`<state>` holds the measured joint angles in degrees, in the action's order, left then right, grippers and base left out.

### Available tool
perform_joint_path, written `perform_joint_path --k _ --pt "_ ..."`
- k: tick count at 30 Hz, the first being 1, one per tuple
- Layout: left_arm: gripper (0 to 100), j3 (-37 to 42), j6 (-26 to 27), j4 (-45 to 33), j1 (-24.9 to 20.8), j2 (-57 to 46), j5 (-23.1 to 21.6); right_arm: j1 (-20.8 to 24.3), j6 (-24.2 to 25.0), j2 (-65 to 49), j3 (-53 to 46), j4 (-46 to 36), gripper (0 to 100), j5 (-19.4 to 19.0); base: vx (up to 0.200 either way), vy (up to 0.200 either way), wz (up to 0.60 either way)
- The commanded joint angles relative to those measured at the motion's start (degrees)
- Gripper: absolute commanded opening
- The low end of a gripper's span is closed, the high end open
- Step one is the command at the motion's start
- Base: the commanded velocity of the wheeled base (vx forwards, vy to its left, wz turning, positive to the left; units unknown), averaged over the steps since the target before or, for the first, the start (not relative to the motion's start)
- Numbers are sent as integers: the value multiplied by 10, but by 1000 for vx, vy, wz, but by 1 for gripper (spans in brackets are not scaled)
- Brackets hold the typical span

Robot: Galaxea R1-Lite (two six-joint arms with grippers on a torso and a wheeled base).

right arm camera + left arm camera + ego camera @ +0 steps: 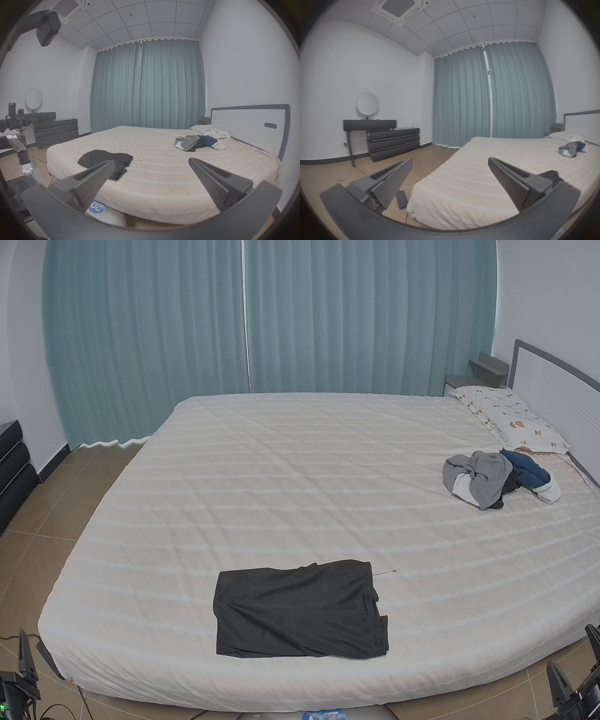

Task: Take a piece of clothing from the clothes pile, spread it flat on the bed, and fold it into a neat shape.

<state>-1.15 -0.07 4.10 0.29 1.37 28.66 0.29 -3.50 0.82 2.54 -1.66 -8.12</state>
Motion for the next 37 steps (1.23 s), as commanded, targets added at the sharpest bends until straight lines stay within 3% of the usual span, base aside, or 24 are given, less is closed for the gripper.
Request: perform_joint_path --k 1,4,8,11,12,13,15,19,33,37 --pt "100 11 -7 -1 0 -14 -59 0 6 -8 -7 3 100 1 0 0 0" --pt "100 11 -21 -5 -1 -14 -107 0 15 -8 -6 1 100 12 0 0 0" --pt "100 11 -27 -14 -1 -14 -229 0 24 -8 -3 -5 100 32 0 0 0" --pt "100 11 -19 -38 -1 -14 -268 0 37 -8 -3 -7 100 47 0 0 0" --pt "100 11 -19 -38 -1 -14 -268 0 37 -8 -3 -7 100 47 0 0 0" --pt "100 11 -14 -40 -1 -14 -272 0 33 -7 -4 0 100 81 0 0 0" --pt "100 11 -13 -38 -1 -14 -272 -4 24 -7 -12 -7 100 106 0 0 0" --pt "100 11 -19 -38 -1 -14 -272 -3 29 -7 -25 18 100 90 0 0 0" --pt "100 11 -35 -39 0 -14 -268 -1 30 -7 -25 20 100 86 0 0 0" --pt "100 11 -16 -38 -1 -14 -271 -1 29 -7 -25 20 100 84 0 0 0"
